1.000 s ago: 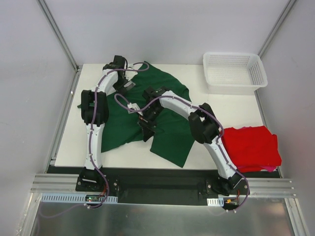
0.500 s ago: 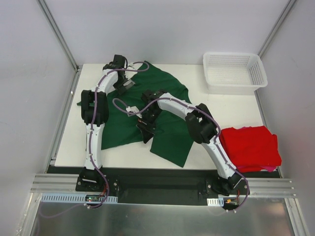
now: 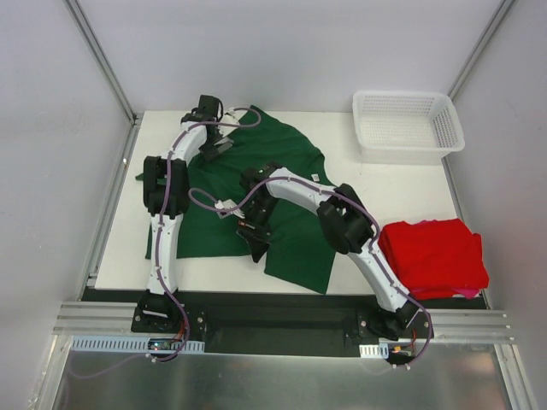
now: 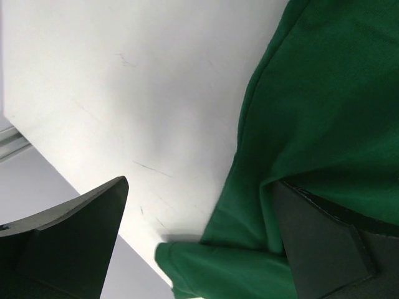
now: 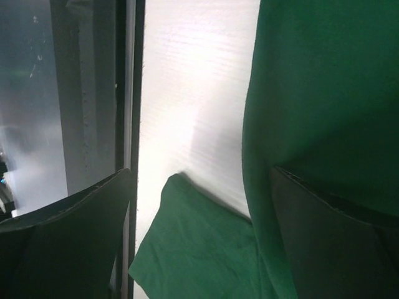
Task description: Fold and stack the t-shirts
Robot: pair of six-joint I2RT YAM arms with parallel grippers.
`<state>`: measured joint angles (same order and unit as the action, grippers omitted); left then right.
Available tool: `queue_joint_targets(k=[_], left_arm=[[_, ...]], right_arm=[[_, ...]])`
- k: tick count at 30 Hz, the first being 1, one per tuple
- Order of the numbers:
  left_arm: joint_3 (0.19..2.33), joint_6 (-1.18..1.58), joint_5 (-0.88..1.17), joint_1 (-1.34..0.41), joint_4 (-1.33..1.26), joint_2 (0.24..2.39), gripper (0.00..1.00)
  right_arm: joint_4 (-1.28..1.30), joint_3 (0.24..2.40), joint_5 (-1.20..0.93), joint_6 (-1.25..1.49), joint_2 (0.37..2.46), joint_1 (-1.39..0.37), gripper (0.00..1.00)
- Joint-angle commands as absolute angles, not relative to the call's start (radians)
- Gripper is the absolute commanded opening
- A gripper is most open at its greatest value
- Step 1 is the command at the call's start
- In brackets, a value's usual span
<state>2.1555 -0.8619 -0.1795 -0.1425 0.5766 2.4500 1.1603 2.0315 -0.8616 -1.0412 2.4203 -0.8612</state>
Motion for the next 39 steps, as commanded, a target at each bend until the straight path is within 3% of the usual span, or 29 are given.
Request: queue_joint_targets(k=[1, 18, 27, 32, 39], left_arm=[[2.184, -0.91, -0.233, -0.147, 0.5, 2.457, 0.99], [2.172, -0.974, -0.287, -0.129, 0.373, 2.448, 0.99], [2.131, -0.928, -0.343, -0.12, 0.376, 2.179, 0.99], [1.875, -0.916, -0.365, -0.1, 0.408, 1.961, 0.99], [1.746, -0.581, -0.25, 0.017, 0.753, 1.81, 0.99]], right_arm=[[1.333, 1.991, -0.77, -1.123, 2.479, -0.887, 0.96], [1.391, 2.014, -0.782, -1.137, 2.503, -0.925, 0.96], [1.385, 2.062, -0.739, -1.108, 2.496, -0.922, 0.96], [1.37, 2.098, -0.73, -1.054, 2.481, -0.884, 0.96], [1.145, 2.082, -0.709, -0.858, 2.367, -0.793, 0.96]])
